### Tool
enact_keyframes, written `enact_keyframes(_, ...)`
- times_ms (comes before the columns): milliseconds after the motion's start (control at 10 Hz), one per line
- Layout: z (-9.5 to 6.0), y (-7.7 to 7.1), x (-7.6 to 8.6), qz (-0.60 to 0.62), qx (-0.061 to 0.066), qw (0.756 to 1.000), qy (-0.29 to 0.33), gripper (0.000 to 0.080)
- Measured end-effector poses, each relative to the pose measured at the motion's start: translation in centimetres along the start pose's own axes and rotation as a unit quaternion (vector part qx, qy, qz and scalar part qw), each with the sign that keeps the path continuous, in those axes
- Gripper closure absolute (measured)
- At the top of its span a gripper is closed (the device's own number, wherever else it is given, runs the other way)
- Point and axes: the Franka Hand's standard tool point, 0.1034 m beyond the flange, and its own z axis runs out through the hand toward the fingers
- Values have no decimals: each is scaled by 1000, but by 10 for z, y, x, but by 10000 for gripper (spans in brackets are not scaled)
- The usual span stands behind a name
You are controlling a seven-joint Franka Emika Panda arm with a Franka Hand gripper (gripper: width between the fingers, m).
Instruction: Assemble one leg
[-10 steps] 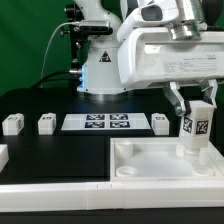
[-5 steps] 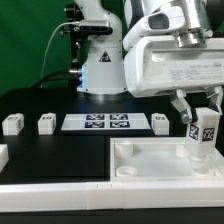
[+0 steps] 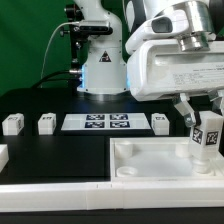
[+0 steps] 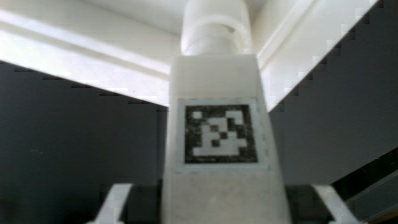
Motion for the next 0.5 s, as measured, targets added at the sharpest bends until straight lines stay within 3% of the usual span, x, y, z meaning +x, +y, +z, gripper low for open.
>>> enact_keyframes(500, 5, -6, -5, -3, 4, 1000, -5, 505)
